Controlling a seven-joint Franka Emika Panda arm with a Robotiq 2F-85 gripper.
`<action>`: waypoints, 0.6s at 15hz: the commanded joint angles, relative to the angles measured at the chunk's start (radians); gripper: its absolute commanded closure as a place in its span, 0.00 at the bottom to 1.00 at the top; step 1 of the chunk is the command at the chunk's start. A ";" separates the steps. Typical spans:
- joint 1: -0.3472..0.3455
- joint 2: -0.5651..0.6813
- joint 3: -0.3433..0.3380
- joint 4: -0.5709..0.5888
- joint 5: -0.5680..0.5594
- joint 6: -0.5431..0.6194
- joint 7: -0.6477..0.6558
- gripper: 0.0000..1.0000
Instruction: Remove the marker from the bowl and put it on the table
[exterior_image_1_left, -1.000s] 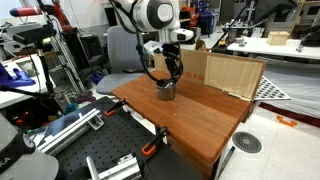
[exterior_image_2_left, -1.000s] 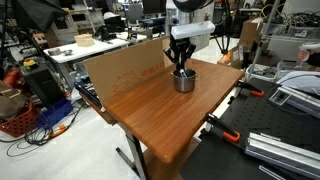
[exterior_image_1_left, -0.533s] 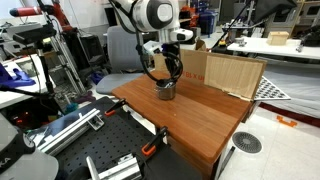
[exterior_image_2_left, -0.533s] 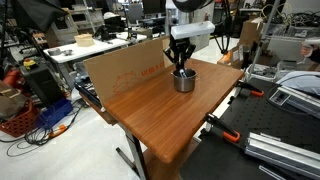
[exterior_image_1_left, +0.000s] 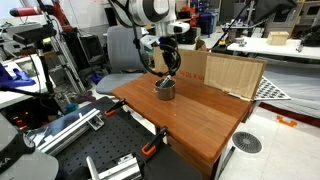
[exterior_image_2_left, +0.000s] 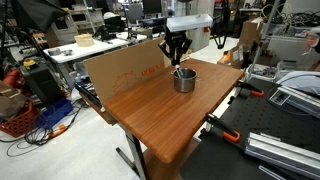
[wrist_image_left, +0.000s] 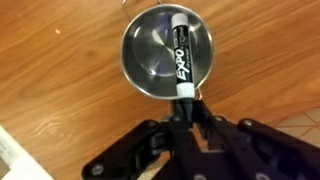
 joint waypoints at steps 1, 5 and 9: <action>0.012 -0.069 0.003 -0.017 -0.006 -0.068 0.003 0.95; -0.006 -0.134 0.052 -0.011 0.034 -0.188 -0.054 0.95; -0.010 -0.152 0.091 0.012 0.055 -0.293 -0.055 0.95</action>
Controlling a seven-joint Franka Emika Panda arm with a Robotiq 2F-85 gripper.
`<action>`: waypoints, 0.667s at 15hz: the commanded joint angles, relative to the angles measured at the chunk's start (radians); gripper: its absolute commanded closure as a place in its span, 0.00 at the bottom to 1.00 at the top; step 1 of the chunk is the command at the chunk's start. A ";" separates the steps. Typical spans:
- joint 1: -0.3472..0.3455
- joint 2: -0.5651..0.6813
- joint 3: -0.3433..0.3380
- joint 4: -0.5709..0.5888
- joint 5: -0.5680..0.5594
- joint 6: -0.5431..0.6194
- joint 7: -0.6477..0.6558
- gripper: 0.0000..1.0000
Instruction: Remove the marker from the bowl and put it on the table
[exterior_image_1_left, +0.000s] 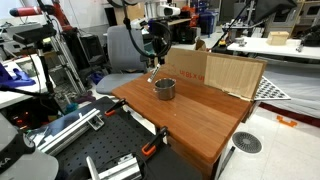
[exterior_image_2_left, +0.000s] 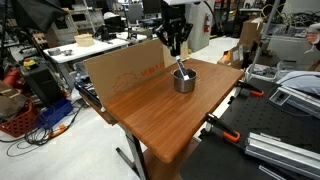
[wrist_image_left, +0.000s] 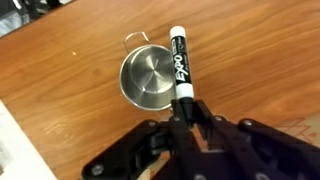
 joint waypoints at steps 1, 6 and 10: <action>-0.014 -0.010 0.033 0.019 0.042 -0.078 -0.027 0.95; -0.030 0.040 0.057 0.070 0.129 -0.134 -0.092 0.95; -0.026 0.114 0.055 0.118 0.164 -0.170 -0.107 0.95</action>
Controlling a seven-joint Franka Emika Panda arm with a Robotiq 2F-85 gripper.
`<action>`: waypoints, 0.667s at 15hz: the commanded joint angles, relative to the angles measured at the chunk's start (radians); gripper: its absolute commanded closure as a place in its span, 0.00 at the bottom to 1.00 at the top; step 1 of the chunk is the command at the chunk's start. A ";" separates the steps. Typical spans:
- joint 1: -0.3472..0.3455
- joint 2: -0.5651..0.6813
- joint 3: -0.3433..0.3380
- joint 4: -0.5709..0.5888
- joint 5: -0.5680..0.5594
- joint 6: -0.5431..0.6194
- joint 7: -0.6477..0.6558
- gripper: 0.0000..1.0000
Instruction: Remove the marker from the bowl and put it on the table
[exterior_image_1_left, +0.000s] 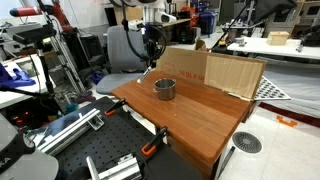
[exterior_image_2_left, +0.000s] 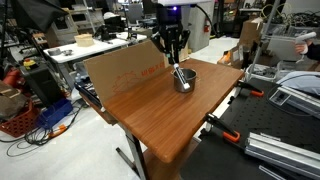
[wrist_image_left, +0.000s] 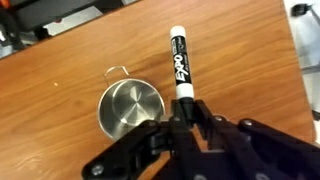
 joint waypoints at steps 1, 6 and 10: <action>-0.014 0.078 0.013 0.077 0.035 -0.065 -0.025 0.95; -0.009 0.187 0.015 0.162 0.041 -0.093 -0.027 0.95; -0.011 0.278 0.028 0.253 0.078 -0.154 -0.039 0.95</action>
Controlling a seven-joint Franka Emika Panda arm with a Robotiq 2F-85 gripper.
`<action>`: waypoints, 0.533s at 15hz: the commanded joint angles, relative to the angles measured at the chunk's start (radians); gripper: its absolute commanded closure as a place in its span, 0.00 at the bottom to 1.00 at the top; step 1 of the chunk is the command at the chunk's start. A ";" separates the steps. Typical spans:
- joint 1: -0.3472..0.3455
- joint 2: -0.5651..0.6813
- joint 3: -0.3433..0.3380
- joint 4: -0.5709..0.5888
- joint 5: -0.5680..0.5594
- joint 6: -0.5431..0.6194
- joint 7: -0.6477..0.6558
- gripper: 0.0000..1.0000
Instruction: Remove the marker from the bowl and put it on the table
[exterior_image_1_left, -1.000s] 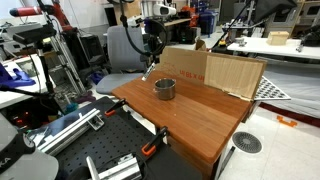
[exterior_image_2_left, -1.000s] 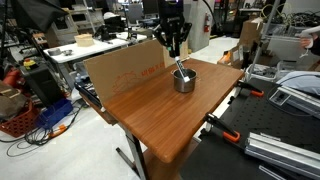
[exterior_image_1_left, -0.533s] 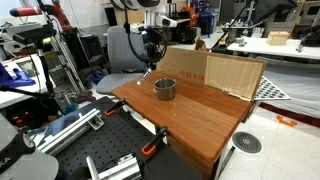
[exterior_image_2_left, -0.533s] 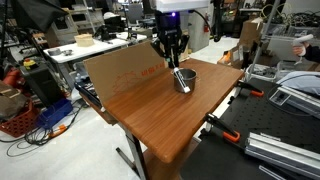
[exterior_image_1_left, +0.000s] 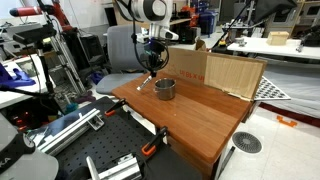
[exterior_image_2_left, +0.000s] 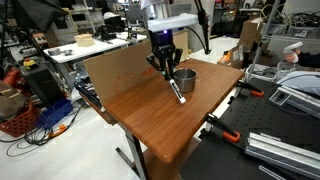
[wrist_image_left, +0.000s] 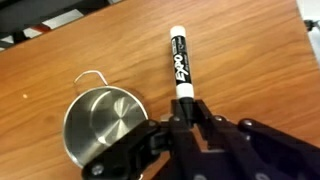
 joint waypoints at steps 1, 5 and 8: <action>-0.010 0.084 0.015 0.107 0.052 -0.099 -0.035 0.95; -0.004 0.168 0.017 0.193 0.067 -0.157 -0.031 0.95; -0.010 0.230 0.026 0.251 0.093 -0.197 -0.045 0.95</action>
